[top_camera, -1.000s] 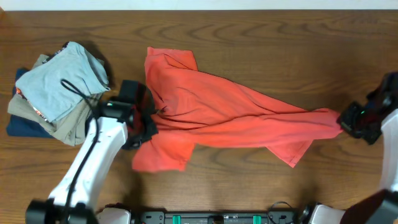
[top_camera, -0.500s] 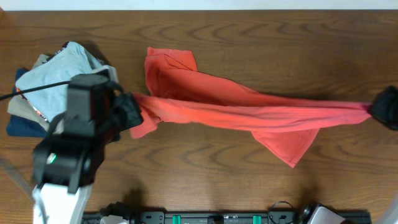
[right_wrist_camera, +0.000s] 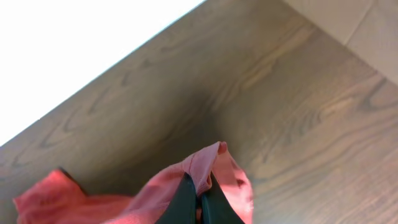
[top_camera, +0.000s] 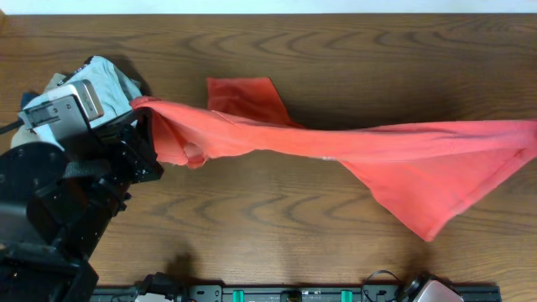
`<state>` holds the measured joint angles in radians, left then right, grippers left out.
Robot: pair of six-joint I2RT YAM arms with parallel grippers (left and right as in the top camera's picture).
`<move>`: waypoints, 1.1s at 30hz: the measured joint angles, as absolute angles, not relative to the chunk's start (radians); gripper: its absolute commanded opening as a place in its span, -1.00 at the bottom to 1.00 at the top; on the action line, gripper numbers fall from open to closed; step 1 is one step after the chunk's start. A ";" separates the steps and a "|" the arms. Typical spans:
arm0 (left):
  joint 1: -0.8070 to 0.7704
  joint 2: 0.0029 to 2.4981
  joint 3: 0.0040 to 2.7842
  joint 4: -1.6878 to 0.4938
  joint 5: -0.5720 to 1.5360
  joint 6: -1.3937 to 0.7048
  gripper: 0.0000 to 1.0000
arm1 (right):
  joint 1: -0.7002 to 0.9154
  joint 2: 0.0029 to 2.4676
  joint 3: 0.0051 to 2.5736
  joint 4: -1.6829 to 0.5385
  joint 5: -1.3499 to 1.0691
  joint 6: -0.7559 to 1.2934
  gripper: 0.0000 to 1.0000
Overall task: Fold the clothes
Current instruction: 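Lift the shirt with both grippers and raise it off the table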
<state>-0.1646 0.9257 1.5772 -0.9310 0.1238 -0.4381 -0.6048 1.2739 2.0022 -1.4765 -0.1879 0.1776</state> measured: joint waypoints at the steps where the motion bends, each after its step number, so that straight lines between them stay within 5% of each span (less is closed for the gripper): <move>1: -0.165 0.934 1.577 -0.931 0.124 -0.436 -0.88 | -0.605 1.277 2.003 -1.474 -0.187 0.178 -0.98; 13: -0.165 1.311 1.577 -0.850 0.123 -0.408 -0.87 | -0.521 1.597 2.003 -1.428 -0.210 0.159 -0.98; 25: -0.141 1.610 1.591 -0.161 0.128 -0.335 -0.88 | -0.461 1.822 2.004 -0.825 -0.239 0.282 -0.98; 33: -0.087 1.611 1.880 0.002 0.147 -0.417 -0.89 | -0.543 1.751 2.177 -0.748 -0.281 0.386 -0.98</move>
<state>-0.0872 1.6108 1.8805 0.0025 0.1467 -0.4171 -0.5426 1.7508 2.1769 -0.7475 -0.2806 0.3859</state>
